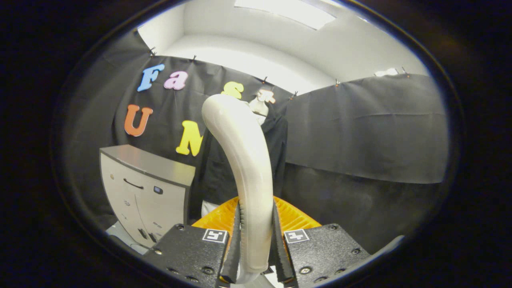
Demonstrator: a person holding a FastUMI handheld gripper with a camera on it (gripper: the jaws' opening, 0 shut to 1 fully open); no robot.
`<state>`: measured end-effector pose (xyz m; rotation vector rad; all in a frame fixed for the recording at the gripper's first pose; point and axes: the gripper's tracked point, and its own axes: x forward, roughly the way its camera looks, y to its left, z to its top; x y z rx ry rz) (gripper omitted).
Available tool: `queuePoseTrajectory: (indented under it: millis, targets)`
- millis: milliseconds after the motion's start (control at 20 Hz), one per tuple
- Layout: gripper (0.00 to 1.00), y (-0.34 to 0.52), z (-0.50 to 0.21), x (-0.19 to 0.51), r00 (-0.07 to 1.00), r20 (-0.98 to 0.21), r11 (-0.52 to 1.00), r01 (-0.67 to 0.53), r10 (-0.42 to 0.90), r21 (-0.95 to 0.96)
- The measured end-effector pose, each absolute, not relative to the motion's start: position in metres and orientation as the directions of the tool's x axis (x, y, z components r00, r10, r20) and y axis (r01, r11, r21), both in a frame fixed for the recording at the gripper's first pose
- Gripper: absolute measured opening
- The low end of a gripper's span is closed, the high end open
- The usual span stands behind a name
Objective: Iron the clothes twice with a garment steamer, once on the left side and once on the right side.
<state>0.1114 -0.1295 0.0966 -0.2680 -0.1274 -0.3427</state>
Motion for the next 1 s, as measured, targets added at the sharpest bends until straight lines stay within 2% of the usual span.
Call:
queuePoseTrajectory:
  millis: [250, 1000]
  targets:
    - [0.39, -0.1248, 0.1019, 0.103, 0.949, 0.183, 0.933, 0.293, -0.257, -0.209]
    - [0.39, -0.127, 0.1068, 0.1018, 0.943, 0.189, 0.946, 0.3, -0.274, -0.121]
